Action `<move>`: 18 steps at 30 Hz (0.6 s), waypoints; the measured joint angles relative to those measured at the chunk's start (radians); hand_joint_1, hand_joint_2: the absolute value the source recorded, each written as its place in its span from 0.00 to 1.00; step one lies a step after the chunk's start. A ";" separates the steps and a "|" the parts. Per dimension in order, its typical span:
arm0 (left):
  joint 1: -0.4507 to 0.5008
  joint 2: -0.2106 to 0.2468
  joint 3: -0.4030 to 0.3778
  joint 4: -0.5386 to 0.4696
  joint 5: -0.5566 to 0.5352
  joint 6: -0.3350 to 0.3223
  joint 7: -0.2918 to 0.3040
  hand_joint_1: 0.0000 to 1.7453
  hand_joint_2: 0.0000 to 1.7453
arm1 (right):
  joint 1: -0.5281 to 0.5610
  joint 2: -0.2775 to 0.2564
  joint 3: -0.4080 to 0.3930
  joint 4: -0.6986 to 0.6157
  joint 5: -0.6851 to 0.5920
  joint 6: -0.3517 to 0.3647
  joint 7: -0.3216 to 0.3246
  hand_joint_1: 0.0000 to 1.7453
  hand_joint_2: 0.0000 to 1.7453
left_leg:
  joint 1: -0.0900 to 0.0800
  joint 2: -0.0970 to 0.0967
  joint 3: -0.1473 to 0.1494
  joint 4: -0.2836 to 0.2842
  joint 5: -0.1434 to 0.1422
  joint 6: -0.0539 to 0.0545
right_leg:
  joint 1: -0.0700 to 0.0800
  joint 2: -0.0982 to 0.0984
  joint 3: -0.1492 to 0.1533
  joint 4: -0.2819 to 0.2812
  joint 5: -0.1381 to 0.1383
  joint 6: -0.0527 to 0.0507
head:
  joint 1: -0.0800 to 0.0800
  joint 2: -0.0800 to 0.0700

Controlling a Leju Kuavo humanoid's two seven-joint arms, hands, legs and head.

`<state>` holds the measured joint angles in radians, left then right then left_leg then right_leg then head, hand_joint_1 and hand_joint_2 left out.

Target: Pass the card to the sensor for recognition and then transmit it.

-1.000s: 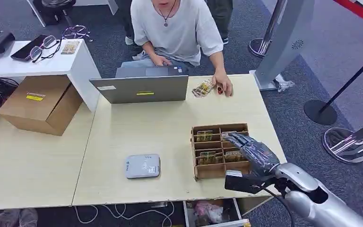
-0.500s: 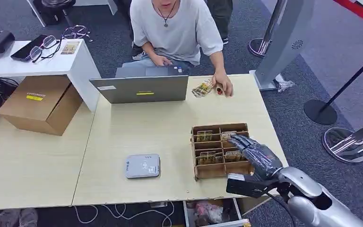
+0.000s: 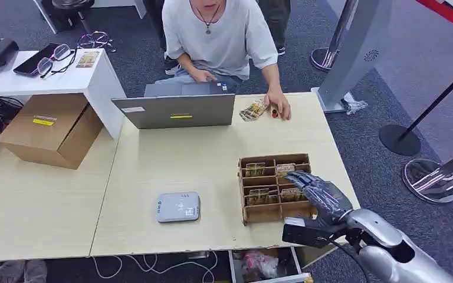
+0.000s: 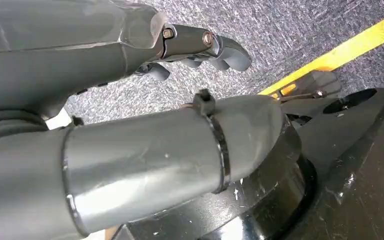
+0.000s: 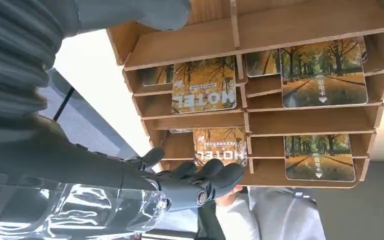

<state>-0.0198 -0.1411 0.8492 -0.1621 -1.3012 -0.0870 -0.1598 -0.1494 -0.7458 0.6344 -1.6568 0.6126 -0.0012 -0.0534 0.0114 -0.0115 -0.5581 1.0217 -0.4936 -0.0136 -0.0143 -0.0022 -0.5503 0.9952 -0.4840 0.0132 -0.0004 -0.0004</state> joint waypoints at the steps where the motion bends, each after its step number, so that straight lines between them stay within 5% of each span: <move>1: 0.000 0.000 0.000 0.000 0.000 0.000 -0.001 0.00 0.00 | -0.001 0.001 0.000 0.001 0.002 0.002 -0.001 0.22 1.00 | 0.000 0.000 0.000 0.000 0.000 0.000 | 0.000 0.000 0.000 0.000 0.000 0.000 | 0.000 0.000; 18: 0.000 0.000 0.000 0.000 -0.012 -0.006 -0.005 0.00 0.00 | -0.069 0.097 0.034 0.106 0.049 0.014 -0.014 0.32 1.00 | 0.000 0.000 0.000 0.000 0.000 0.000 | 0.000 0.000 0.000 0.000 0.000 0.000 | 0.000 0.000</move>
<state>-0.0195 -0.1408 0.8492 -0.1621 -1.3134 -0.0934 -0.1648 -0.2183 -0.6493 0.6680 -1.5507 0.6615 0.0126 -0.0671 0.0114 -0.0116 -0.5584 1.0216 -0.4936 -0.0136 -0.0142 -0.0023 -0.5503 0.9953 -0.4841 0.0132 -0.0004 -0.0004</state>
